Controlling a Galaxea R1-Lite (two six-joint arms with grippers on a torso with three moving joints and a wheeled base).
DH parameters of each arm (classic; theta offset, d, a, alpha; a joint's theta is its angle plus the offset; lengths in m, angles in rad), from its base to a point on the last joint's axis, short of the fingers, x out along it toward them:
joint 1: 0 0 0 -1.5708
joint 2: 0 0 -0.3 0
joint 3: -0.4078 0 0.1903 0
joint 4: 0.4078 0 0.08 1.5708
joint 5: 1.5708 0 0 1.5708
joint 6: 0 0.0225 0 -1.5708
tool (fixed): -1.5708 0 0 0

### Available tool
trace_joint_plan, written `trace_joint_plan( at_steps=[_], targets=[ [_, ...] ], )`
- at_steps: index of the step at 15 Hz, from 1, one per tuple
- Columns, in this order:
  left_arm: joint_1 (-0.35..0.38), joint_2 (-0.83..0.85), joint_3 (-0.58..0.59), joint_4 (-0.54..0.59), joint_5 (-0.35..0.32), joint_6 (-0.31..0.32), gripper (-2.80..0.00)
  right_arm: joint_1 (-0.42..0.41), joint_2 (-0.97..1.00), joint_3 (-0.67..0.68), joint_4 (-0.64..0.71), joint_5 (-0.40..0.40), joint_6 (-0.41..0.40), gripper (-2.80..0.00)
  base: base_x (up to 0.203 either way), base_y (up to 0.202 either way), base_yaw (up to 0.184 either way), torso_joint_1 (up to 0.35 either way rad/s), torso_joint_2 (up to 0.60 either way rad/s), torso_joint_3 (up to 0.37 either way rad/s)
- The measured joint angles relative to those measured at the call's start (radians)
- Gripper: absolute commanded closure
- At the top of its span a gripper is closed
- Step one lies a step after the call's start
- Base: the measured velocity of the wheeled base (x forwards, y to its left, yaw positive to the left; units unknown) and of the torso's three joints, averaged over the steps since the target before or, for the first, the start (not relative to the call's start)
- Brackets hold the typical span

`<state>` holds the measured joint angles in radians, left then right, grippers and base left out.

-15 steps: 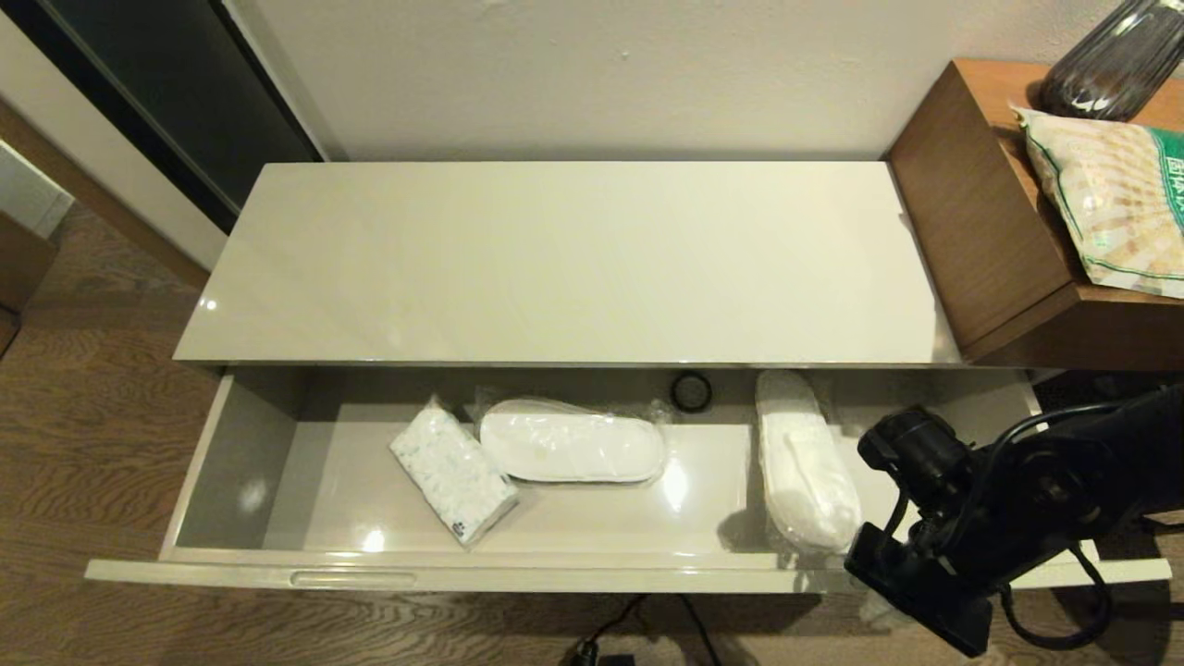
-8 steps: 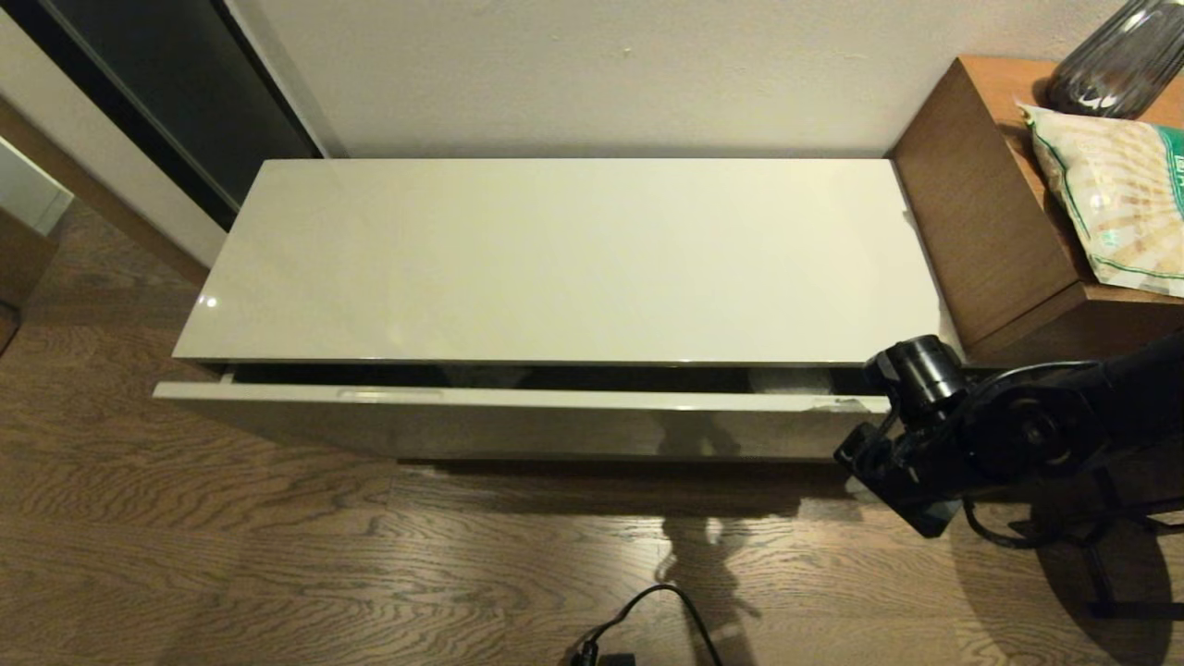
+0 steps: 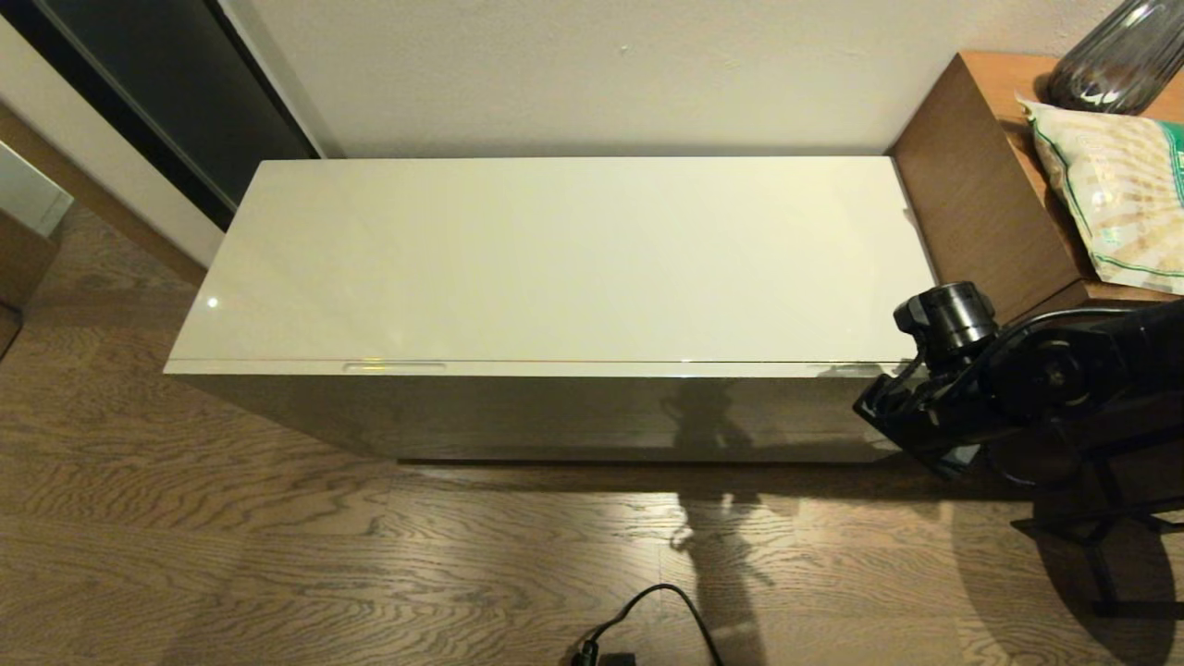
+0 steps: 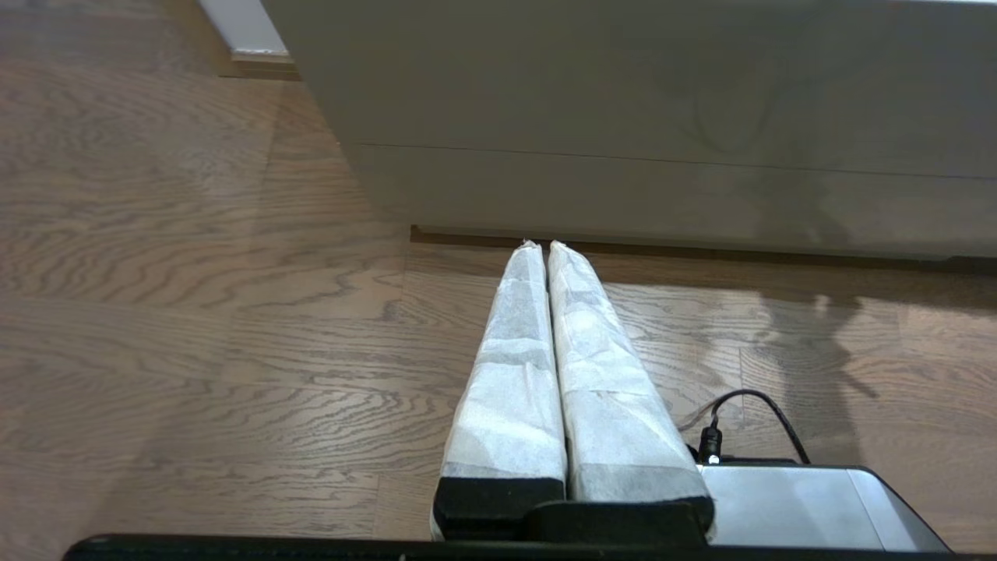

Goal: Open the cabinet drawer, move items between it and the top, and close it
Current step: Close the drawer, then open the drawer

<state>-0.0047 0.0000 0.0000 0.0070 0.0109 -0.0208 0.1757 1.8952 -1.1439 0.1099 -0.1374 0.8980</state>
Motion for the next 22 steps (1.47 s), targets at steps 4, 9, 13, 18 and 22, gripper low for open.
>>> trace_joint_plan(
  at_steps=[4,9,13,18,22],
  targets=[
    [0.0,0.0,0.0,0.0,0.001,0.0,0.0,0.043,-0.102,0.006,0.055,-0.001,-0.019,0.0,0.0,0.0,0.0,0.0,0.0,0.0],
    [-0.001,0.0,0.0,0.0,0.001,0.0,0.0,0.095,-0.314,0.053,0.164,-0.088,-0.151,0.0,0.0,0.0,0.0,0.0,0.0,0.0],
    [-0.001,0.0,0.0,0.0,0.001,0.0,0.0,0.122,-0.602,0.096,0.37,-0.218,-0.284,0.0,0.0,0.0,0.0,0.0,0.0,0.0],
    [-0.001,0.0,0.0,0.0,0.001,0.0,0.0,0.155,-1.004,-0.077,0.884,-0.334,-0.334,0.0,0.0,0.0,0.0,0.0,0.0,0.0],
    [-0.001,0.0,0.0,0.0,0.001,0.0,0.0,-0.045,-1.279,-0.259,1.328,-0.169,-0.466,0.0,0.0,0.0,0.0,0.0,0.0,0.0]
  ],
)
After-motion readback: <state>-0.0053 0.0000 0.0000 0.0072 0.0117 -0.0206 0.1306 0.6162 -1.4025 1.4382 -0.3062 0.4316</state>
